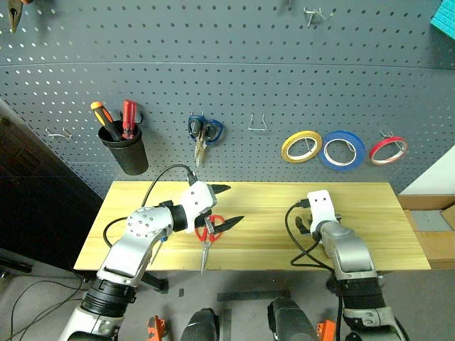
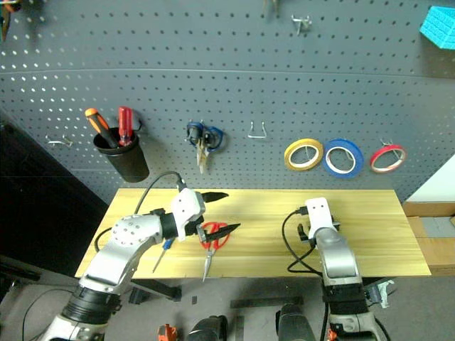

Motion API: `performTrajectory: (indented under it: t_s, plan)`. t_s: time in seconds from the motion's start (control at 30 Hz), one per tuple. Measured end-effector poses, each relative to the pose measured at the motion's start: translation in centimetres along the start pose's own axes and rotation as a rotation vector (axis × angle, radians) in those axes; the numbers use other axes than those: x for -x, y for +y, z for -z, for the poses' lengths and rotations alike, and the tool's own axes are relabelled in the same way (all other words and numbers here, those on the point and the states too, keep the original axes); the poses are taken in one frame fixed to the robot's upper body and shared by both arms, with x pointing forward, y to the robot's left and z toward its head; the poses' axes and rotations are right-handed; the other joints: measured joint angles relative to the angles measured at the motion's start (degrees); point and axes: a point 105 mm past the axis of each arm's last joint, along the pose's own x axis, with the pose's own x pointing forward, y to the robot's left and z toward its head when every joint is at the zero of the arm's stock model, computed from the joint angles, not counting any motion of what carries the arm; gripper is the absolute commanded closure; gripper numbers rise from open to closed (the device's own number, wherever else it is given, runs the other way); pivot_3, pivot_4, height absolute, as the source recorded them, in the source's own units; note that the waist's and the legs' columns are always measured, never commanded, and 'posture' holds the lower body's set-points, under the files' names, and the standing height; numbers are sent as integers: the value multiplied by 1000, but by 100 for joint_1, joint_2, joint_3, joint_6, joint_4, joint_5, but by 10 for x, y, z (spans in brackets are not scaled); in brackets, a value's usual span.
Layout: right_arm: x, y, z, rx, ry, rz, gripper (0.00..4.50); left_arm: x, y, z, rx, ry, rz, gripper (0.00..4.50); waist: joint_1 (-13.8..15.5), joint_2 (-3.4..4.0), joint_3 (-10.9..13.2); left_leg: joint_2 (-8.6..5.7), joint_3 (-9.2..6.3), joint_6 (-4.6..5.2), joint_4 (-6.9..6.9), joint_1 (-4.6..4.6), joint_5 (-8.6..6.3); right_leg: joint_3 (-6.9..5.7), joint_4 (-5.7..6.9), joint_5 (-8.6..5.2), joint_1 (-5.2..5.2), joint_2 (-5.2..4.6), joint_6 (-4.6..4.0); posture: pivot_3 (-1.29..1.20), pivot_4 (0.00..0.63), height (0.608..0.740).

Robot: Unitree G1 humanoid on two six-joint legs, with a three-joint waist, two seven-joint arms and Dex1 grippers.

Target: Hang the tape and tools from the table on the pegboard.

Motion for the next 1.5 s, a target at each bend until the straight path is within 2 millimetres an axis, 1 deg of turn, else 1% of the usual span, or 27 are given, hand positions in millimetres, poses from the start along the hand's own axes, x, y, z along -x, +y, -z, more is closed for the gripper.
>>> performTrajectory:
  t_s: [0.07, 0.13, 0.47, 0.67, 0.8, 0.87, 0.9, 0.97, 1.07, 1.1, 1.27, 1.37, 1.43, 1.5]
  plan:
    - [-3, -13, 3, 1, 13, 45, 30, 0, 0, 0, -5, -1, 2, 0, 3, 0, 0, 0, -1, 1, -6, -4, -1, -1, -2, 0, -3, 0, 0, -175, 163, 740]
    - [-6, -19, 8, -1, 31, 66, 30, 0, 0, 0, -6, 0, 2, 0, 3, 0, 0, 0, -1, 1, -8, -5, -1, -2, -1, 0, -5, 0, 0, -169, 163, 740]
    - [-16, -24, 31, -98, 133, 63, 30, 0, -1, 1, -4, 4, 5, 0, -8, 0, 0, 1, 2, 1, -2, -4, 0, 1, 2, 0, -5, 0, 2, -169, 160, 740]
    - [-30, -25, 37, -121, 195, 38, 30, 0, -3, 3, 0, 7, 22, 0, -24, 0, 0, 0, 3, 1, -2, -4, 0, 2, 1, 1, -4, 0, 1, -171, 159, 740]
    - [-36, -33, 33, -157, 221, 25, 30, -1, -4, 4, 3, 10, 26, 0, -54, -1, -1, 0, 3, 1, -2, -3, 0, 1, 1, 2, -2, 0, 1, -171, 159, 740]
    - [-39, -34, 32, -176, 234, 5, 30, -1, -4, 4, 2, 10, 26, 0, -76, -2, -1, 1, 3, 1, -1, -3, 0, 1, 1, 2, -1, 1, 1, -167, 151, 740]
    - [-40, -33, 32, -193, 245, -8, 200, -1, -4, 4, 3, 11, 26, 0, -91, -2, -3, 0, 3, 1, -1, -2, 0, 1, 0, 2, 1, 1, 2, -167, 151, 740]
    - [-41, -31, 32, -250, 272, -36, 604, -1, -4, 4, 2, 10, 26, 0, -127, -3, -5, 0, 3, 1, 0, 2, 0, 2, 1, 2, 4, 1, 2, -167, 151, 740]
    - [-42, -28, 29, -314, 293, -59, 1585, -1, -4, 4, 2, 10, 26, 0, -136, -7, -11, 2, 3, 1, 0, 5, 0, 2, 3, 2, 5, 2, 2, -165, 146, 740]
    - [-42, -27, 29, -321, 296, -62, 1716, -1, -4, 4, 2, 10, 26, 0, -141, -10, -16, 2, 3, 1, 0, 6, 0, 1, 3, 2, 5, 3, 2, -165, 146, 740]
    - [-43, -14, 29, -298, 290, -88, 1712, 0, -5, 7, 14, 17, 25, 0, -161, -23, -32, 5, 3, 2, 0, 8, 0, 2, 3, 3, 6, 6, 2, -161, 145, 740]
    - [-39, -4, 29, -228, 233, -105, 1712, 4, -3, 12, 65, 21, -20, 0, -163, -22, -35, 9, 2, 1, 0, 8, 0, 3, 6, 1, 3, 9, 4, -161, 147, 740]
    - [-32, 14, 29, -172, 180, -146, 1712, 10, 3, 15, 125, 9, -81, 0, -164, -19, -33, 12, 1, 1, -2, 5, 0, 2, 7, 0, -1, 12, 5, -161, 150, 740]
    - [-22, 32, 24, -118, 116, -192, 1712, 17, 9, 18, 179, 3, -139, 0, -162, -8, -26, 11, 1, 1, -2, -2, 0, 4, 8, 0, -8, 12, 6, -162, 151, 740]
